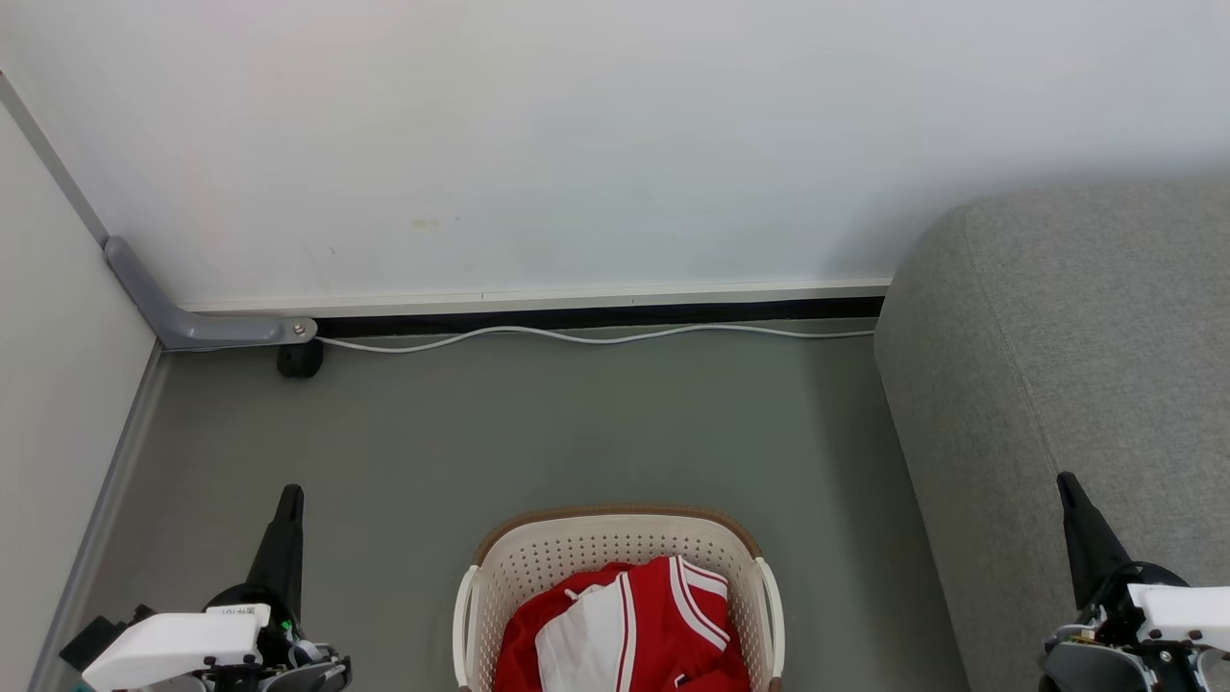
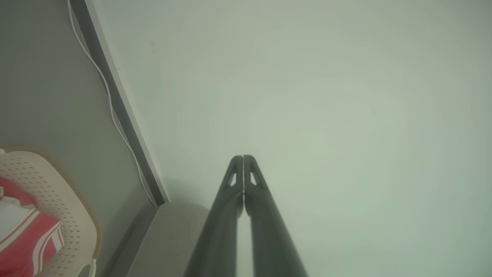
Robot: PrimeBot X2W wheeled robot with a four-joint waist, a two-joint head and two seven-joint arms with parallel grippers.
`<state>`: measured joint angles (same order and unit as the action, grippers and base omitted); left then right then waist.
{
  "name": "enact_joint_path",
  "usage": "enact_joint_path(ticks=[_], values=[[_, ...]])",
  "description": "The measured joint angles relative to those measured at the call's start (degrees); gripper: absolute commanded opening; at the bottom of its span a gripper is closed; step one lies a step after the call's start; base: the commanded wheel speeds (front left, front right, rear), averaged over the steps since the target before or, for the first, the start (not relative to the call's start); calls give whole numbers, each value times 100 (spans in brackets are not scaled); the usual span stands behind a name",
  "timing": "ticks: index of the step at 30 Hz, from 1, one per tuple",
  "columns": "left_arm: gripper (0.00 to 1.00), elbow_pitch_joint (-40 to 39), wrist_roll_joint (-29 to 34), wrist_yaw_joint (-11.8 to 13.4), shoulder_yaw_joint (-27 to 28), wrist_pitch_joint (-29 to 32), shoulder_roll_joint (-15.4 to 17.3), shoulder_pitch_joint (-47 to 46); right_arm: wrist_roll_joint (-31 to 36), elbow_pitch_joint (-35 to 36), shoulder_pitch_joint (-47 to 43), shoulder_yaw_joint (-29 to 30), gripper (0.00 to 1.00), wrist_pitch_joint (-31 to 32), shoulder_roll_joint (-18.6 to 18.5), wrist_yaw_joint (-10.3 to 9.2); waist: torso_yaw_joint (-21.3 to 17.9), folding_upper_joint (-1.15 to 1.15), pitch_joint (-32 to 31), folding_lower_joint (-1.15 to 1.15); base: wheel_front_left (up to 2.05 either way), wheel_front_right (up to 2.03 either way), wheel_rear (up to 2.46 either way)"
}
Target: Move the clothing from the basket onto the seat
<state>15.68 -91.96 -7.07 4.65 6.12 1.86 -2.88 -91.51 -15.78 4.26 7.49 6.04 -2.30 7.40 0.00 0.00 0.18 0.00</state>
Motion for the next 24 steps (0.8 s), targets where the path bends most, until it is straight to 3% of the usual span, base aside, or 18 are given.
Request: enact_joint_path(ticks=[24], values=[[0,0,0,0,0,-1,0,0,0,0,0,0,0,0,0,0,0,0,0,0,0,0,0]])
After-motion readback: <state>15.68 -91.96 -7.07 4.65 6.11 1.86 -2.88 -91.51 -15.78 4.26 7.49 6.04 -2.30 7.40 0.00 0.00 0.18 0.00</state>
